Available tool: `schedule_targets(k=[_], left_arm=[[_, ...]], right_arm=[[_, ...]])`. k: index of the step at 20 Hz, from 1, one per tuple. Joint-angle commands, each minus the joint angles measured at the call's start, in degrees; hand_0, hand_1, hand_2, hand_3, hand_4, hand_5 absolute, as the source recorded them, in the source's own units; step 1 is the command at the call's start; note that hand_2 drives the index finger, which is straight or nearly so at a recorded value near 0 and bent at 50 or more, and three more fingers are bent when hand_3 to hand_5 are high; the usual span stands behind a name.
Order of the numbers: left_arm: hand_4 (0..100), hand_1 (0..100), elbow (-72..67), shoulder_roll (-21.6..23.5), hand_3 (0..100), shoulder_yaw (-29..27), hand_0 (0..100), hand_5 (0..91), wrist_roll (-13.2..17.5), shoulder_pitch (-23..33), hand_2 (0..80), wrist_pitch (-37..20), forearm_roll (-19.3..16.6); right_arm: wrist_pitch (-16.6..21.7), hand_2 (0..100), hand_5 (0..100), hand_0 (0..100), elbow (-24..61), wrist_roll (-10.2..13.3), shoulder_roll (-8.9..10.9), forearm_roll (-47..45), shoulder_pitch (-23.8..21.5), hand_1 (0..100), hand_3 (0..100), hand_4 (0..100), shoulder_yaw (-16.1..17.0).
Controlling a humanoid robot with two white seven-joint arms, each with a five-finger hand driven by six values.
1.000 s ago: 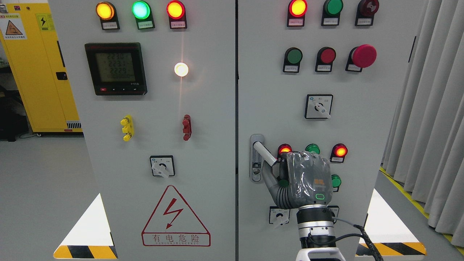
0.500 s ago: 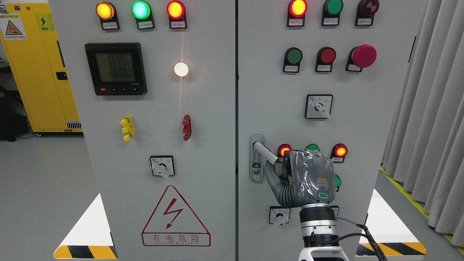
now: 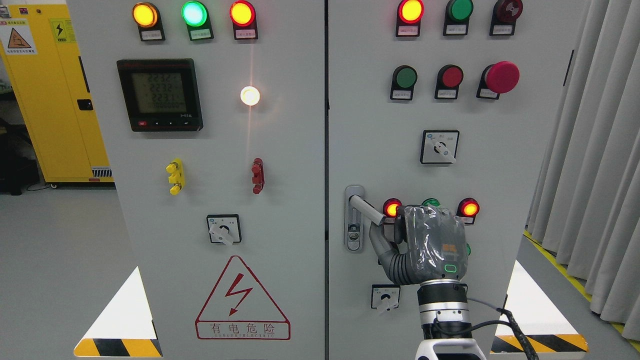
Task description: Release door handle
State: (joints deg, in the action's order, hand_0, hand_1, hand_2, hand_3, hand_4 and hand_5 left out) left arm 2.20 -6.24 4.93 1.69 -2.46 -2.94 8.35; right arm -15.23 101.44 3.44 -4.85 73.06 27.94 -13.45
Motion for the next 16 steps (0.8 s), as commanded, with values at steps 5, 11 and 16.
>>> schedule_targets(k=[5, 11, 16], left_arm=[[0, 56, 0.0, 0.0, 0, 0.0, 12, 0.0, 0.0, 0.0, 0.0, 0.0, 0.0], [0, 56, 0.0, 0.0, 0, 0.0, 12, 0.0, 0.0, 0.0, 0.0, 0.0, 0.0], [0, 56, 0.0, 0.0, 0, 0.0, 12, 0.0, 0.0, 0.0, 0.0, 0.0, 0.0]], right_arm=[[0.0, 92, 100, 60, 0.0, -0.3, 0.02, 0.0, 0.8, 43, 100, 100, 0.4], [0.0, 92, 100, 61, -0.1, -0.5, 0.02, 0.0, 1.3, 42, 100, 100, 0.4], [0.0, 92, 100, 61, -0.1, -0.5, 0.02, 0.0, 1.4, 42, 100, 100, 0.4]])
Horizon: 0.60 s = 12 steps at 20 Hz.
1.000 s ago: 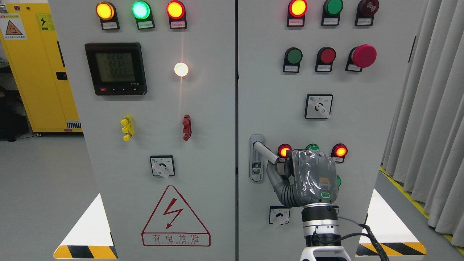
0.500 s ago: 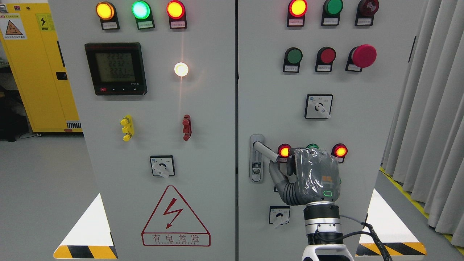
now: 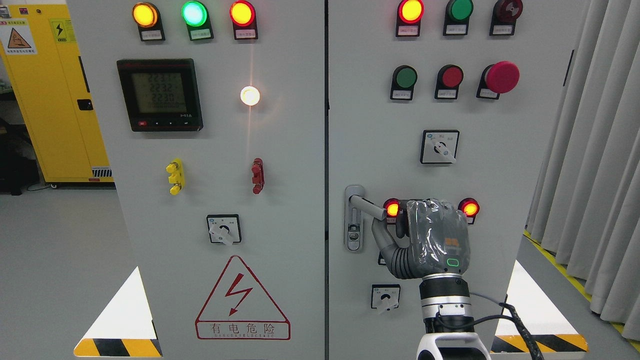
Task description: Release door handle
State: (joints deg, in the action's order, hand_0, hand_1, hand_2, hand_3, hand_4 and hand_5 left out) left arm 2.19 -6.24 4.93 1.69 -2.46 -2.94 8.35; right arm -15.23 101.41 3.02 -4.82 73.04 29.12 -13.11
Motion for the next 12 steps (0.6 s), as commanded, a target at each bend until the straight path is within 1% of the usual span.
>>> schedule_targets(k=[1, 12], left_arm=[[0, 56, 0.0, 0.0, 0, 0.0, 12, 0.0, 0.0, 0.0, 0.0, 0.0, 0.0], [0, 56, 0.0, 0.0, 0, 0.0, 12, 0.0, 0.0, 0.0, 0.0, 0.0, 0.0]], right_arm=[[0.0, 92, 100, 61, -0.1, 0.0, -0.02, 0.0, 0.2, 42, 100, 100, 0.1], [0.0, 92, 100, 61, 0.2, 0.0, -0.02, 0.0, 0.4, 41, 100, 100, 0.1]])
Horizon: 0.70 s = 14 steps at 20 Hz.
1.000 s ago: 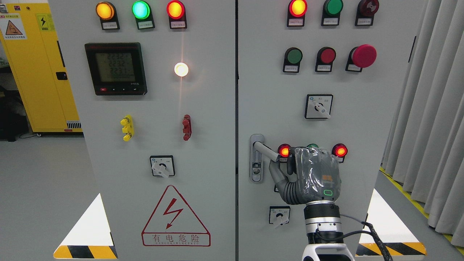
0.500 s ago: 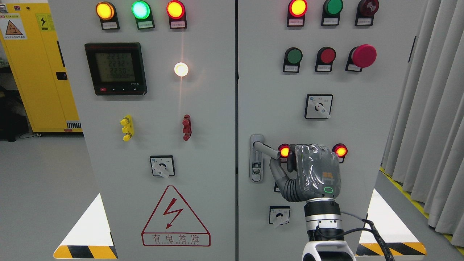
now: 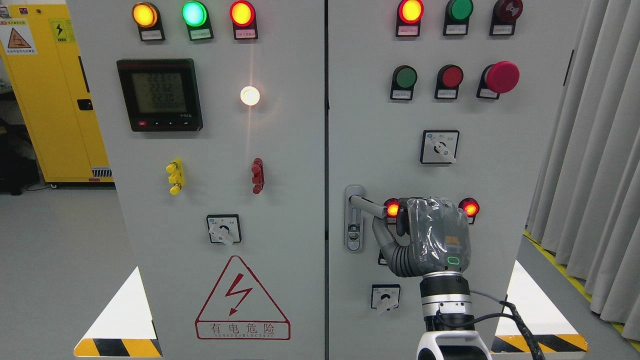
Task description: Release door handle
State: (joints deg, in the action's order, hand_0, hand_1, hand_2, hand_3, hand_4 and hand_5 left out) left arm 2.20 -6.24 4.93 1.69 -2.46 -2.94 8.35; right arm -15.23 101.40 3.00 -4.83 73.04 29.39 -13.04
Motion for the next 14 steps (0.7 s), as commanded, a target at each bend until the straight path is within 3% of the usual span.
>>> schedule_targets(k=[1, 14], left_arm=[[0, 56, 0.0, 0.0, 0, 0.0, 12, 0.0, 0.0, 0.0, 0.0, 0.0, 0.0], [0, 56, 0.0, 0.0, 0, 0.1, 12, 0.0, 0.0, 0.0, 0.0, 0.0, 0.0]], right_arm=[[0.0, 92, 100, 61, 0.3, 0.0, -0.01, 0.0, 0.2, 41, 100, 100, 0.0], [0.0, 92, 100, 61, 0.5, 0.1, -0.01, -0.7, -0.1, 40, 100, 100, 0.0]])
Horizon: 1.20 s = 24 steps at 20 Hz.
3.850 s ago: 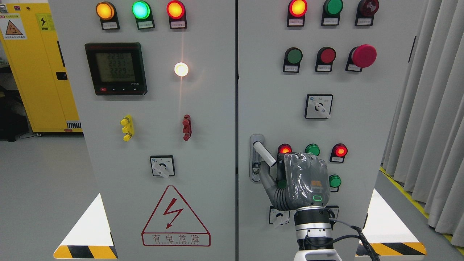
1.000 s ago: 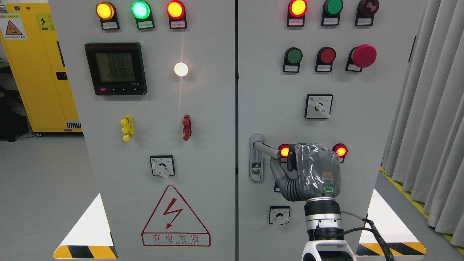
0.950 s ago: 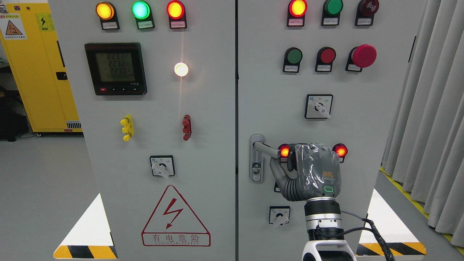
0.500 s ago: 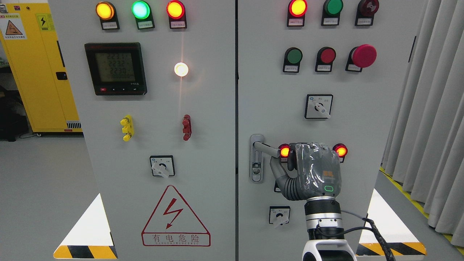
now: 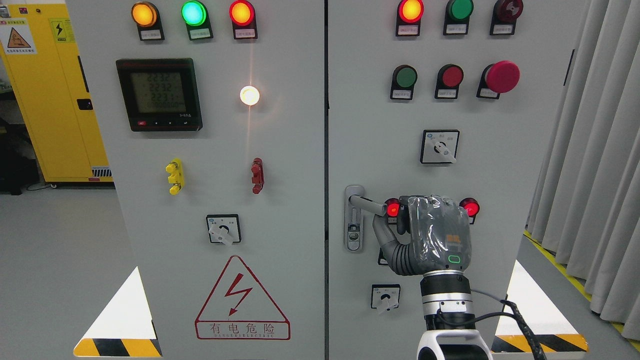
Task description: Release door handle
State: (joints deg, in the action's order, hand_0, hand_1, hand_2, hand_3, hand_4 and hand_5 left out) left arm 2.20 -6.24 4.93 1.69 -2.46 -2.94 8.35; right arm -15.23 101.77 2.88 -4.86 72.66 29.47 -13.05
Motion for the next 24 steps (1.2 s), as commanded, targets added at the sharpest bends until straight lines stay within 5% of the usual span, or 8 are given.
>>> schedule_targets(k=[1, 13, 19, 22, 23, 24], left_arm=[[0, 56, 0.0, 0.0, 0, 0.0, 12, 0.0, 0.0, 0.0, 0.0, 0.0, 0.0], [0, 56, 0.0, 0.0, 0, 0.0, 12, 0.0, 0.0, 0.0, 0.0, 0.0, 0.0], [0, 56, 0.0, 0.0, 0, 0.0, 12, 0.0, 0.0, 0.0, 0.0, 0.0, 0.0], [0, 56, 0.0, 0.0, 0, 0.0, 12, 0.0, 0.0, 0.0, 0.0, 0.0, 0.0], [0, 56, 0.0, 0.0, 0, 0.0, 12, 0.0, 0.0, 0.0, 0.0, 0.0, 0.0], [0, 56, 0.0, 0.0, 0, 0.0, 12, 0.0, 0.0, 0.0, 0.0, 0.0, 0.0]], right_arm=[[-0.1, 92, 100, 61, 0.0, 0.3, 0.03, -0.4, -0.4, 40, 100, 100, 0.0], [-0.1, 92, 100, 61, 0.3, 0.9, 0.11, -0.7, -3.4, 40, 100, 100, -0.7], [2.0, 92, 100, 61, 3.9, 4.5, 2.30, -4.6, -5.6, 40, 100, 100, -0.9], [2.8, 79, 97, 62, 5.5, 7.4, 4.33, -5.5, -8.0, 40, 100, 95, -0.9], [3.7, 59, 75, 63, 6.2, 7.5, 5.38, -5.8, -9.6, 37, 87, 83, -0.4], [5.1, 59, 74, 63, 6.7, 7.8, 6.95, -6.9, -10.8, 36, 86, 82, -0.1]])
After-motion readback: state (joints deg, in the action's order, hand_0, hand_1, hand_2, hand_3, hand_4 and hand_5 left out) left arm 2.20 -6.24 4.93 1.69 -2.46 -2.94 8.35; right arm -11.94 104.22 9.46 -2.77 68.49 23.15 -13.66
